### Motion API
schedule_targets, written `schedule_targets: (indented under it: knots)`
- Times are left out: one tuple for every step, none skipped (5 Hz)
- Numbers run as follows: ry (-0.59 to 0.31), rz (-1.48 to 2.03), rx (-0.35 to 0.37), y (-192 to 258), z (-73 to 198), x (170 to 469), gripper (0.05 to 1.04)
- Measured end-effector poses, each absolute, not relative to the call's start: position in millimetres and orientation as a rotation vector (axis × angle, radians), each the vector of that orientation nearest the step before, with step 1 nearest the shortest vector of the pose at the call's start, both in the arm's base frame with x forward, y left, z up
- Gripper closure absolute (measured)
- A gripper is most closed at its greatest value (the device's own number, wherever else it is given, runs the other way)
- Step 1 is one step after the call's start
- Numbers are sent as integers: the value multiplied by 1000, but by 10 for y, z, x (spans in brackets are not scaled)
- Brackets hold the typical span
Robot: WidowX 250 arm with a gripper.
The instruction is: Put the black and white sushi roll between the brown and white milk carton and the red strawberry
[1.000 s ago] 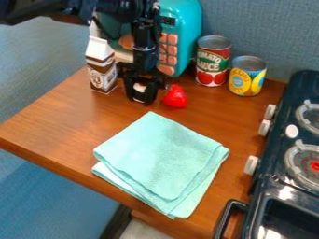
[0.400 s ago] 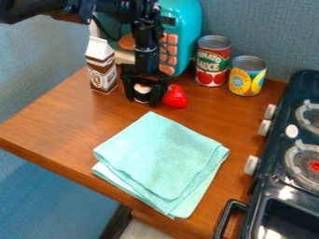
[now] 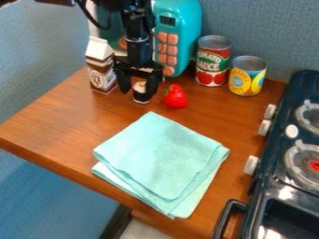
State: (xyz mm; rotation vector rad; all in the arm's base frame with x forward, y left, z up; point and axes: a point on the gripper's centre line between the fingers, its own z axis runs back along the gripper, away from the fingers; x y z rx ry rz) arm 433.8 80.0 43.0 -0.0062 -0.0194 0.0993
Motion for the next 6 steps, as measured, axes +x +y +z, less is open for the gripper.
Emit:
schedule_targets:
  knots:
    - [-42,70,-19,778,549,4319,87]
    - [-82,36,-26,730,819,4152,87]
    - [-113,-6,-26,664,1032,3878,87]
    - [-129,-53,-28,595,1261,3573,87]
    - [-99,-76,-26,555,1249,3335,87]
    - [-96,-86,33,601,1311,3117,87]
